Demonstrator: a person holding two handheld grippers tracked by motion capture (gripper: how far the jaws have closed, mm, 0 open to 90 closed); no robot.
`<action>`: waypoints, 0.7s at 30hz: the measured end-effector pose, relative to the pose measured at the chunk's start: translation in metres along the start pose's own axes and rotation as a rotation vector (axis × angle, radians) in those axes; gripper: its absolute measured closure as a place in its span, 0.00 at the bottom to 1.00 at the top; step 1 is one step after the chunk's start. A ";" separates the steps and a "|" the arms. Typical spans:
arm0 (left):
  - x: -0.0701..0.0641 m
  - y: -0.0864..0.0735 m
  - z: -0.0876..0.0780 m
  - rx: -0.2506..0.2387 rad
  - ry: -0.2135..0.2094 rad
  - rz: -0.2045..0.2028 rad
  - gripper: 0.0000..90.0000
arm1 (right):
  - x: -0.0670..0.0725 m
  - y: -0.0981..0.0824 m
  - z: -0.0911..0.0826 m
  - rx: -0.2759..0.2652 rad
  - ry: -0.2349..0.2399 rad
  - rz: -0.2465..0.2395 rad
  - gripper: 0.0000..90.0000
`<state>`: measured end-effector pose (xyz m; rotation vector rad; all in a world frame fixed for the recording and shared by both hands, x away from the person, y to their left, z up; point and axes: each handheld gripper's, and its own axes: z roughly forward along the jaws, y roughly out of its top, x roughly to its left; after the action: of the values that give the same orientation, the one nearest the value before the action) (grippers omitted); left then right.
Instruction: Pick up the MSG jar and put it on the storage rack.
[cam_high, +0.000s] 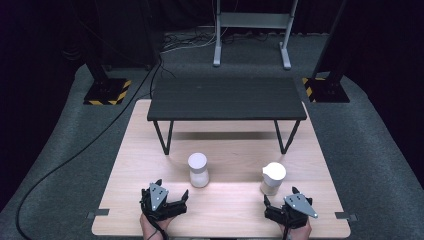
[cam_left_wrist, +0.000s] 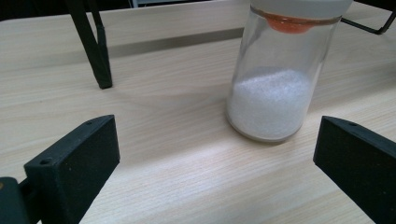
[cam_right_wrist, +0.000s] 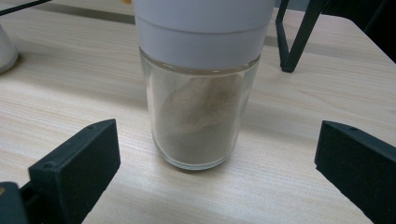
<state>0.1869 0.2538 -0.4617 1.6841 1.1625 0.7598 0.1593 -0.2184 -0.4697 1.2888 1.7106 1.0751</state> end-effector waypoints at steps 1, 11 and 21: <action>-0.002 0.001 0.002 0.002 -0.001 0.007 0.00 | 0.000 0.000 0.000 0.000 0.000 0.001 0.00; -0.013 0.008 0.011 -0.004 -0.003 0.028 0.00 | -0.001 0.000 0.000 0.000 0.004 -0.001 0.00; -0.017 0.025 0.029 0.001 -0.044 0.056 0.00 | -0.001 0.003 0.001 0.015 0.005 -0.002 0.00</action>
<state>0.2145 0.2252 -0.4490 1.7324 1.0895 0.7529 0.1617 -0.2184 -0.4678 1.2945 1.7264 1.0676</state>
